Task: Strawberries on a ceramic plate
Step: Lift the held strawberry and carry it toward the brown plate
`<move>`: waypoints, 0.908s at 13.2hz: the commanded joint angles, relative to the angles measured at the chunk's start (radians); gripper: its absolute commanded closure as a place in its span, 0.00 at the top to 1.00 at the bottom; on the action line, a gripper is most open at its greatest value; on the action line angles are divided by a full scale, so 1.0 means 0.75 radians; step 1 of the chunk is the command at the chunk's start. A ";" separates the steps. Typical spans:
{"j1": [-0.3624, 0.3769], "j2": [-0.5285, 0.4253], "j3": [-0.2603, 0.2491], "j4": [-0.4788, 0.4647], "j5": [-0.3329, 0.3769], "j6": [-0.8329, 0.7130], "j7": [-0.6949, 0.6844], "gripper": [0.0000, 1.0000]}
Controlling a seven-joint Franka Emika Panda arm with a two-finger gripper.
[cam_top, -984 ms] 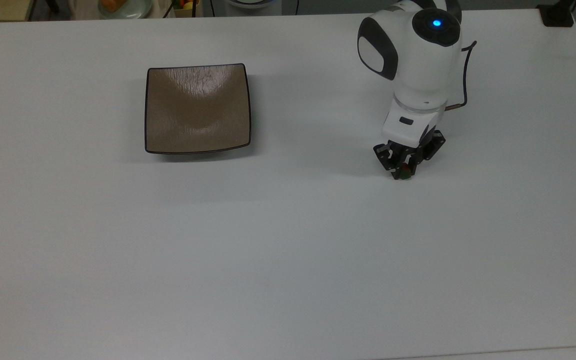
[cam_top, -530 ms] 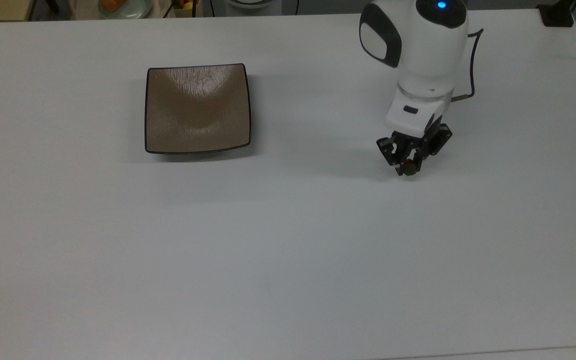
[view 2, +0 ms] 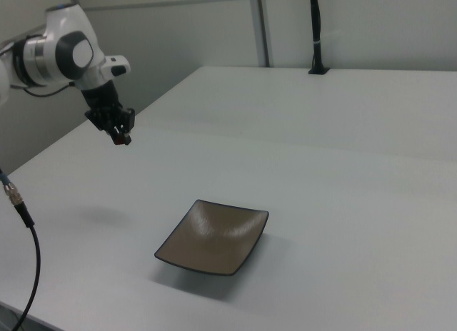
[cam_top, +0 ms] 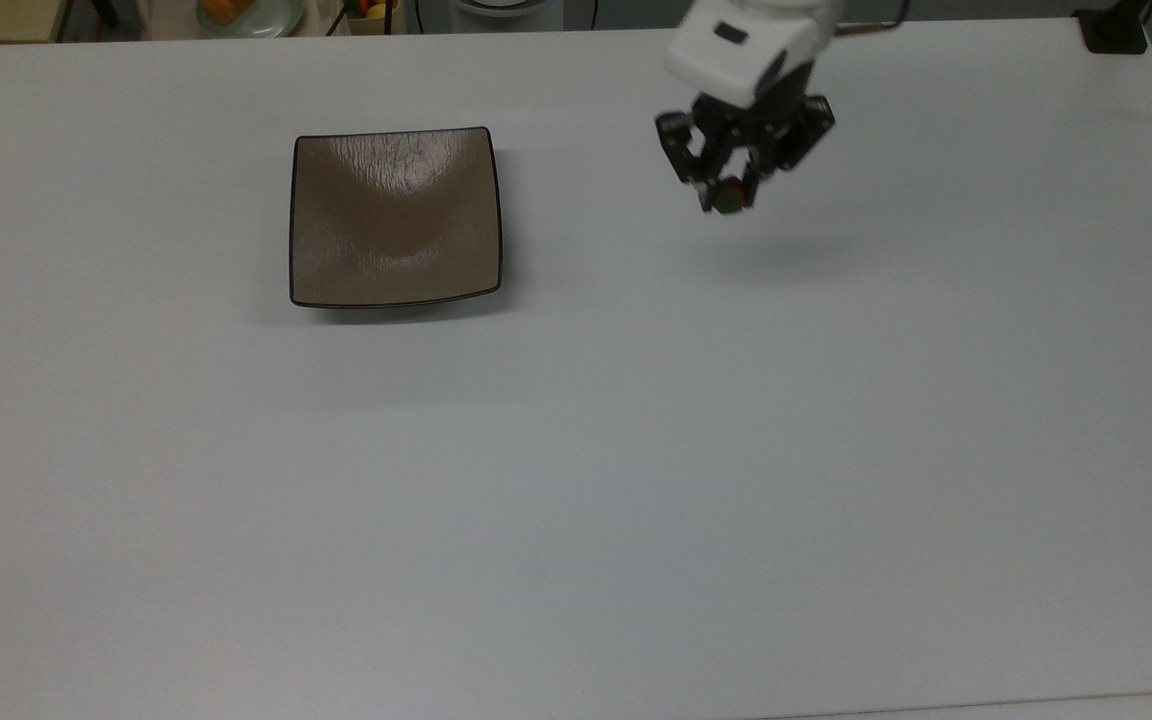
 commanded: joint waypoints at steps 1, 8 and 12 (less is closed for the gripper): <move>-0.089 -0.197 -0.012 -0.093 0.079 -0.180 -0.192 0.00; -0.277 -0.367 -0.118 -0.171 0.141 -0.487 -0.672 0.00; -0.441 -0.377 -0.118 -0.247 0.128 -0.487 -0.977 0.00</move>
